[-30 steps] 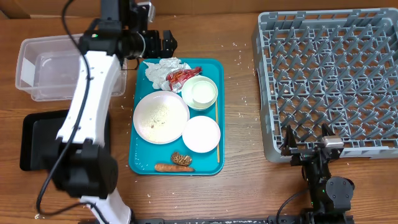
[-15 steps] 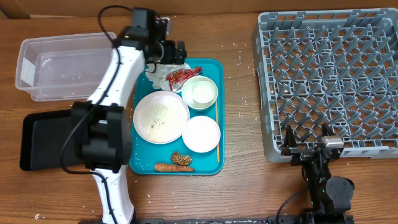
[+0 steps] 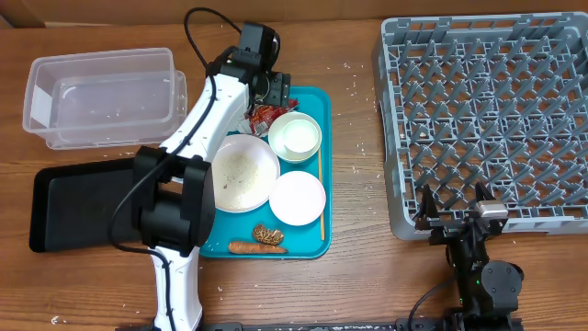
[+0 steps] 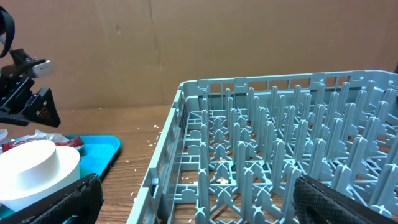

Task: Sort waste into correct bins and load items into the dishwasher
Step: 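Reach the left gripper to the crumpled white tissue and grasp it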

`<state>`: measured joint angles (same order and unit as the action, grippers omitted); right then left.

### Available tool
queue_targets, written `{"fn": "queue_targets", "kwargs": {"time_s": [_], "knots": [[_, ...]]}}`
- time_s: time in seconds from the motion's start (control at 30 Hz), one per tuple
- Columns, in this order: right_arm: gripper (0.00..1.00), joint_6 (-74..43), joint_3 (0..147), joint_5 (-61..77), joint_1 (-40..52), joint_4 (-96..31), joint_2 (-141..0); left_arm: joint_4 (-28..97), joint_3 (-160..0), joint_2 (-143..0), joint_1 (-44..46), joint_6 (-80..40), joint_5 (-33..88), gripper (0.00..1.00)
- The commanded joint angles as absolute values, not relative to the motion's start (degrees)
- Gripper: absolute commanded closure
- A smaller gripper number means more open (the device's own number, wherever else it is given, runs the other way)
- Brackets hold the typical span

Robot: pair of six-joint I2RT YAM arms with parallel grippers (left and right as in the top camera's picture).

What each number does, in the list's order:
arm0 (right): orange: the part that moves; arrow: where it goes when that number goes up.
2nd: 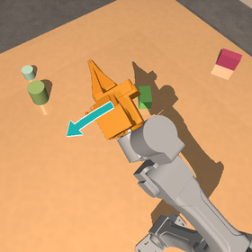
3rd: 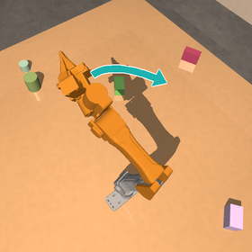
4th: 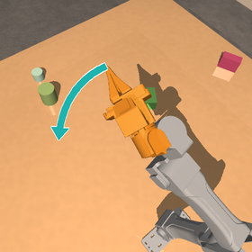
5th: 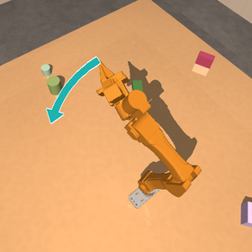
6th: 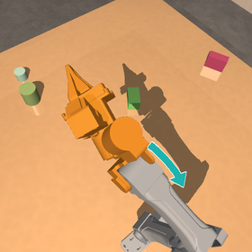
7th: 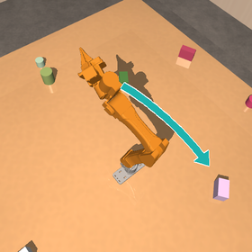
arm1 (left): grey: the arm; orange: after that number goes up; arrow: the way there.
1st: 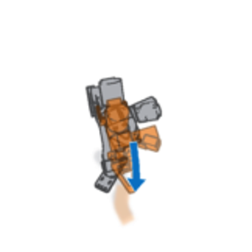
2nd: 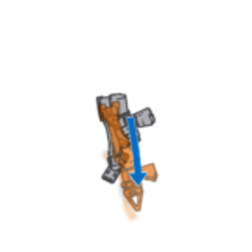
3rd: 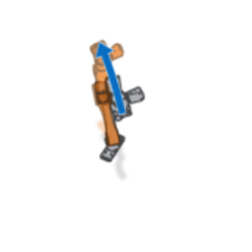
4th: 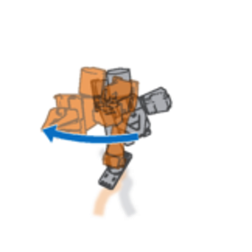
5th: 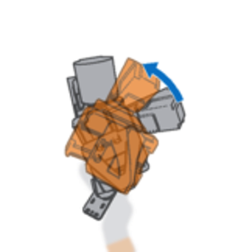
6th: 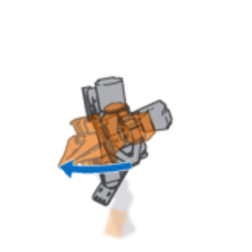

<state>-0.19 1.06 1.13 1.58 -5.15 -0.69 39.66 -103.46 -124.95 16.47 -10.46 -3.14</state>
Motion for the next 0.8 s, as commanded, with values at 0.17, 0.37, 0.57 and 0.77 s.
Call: {"fn": "queue_targets", "kwargs": {"time_s": [0.17,0.37,0.57,0.77], "knots": [[0.00,-0.19,0.47,1.19,1.91,-4.78,-0.16,40.32,-104.22,-127.07,16.14,-18.13,-6.61,0.24],[0.00,-0.19,0.47,1.19,1.91,-4.78,-0.16,41.12,-104.22,-129.34,16.16,-18.48,-5.93,0.25],[0.00,-0.19,0.47,1.17,1.91,-4.78,-0.16,40.91,-105.34,-129.23,16.16,-18.48,-5.96,0.26],[0.00,-0.19,0.47,1.19,1.91,-4.78,-0.16,41.91,-107.26,-129.21,16.16,-18.48,-5.93,0.42]]}}
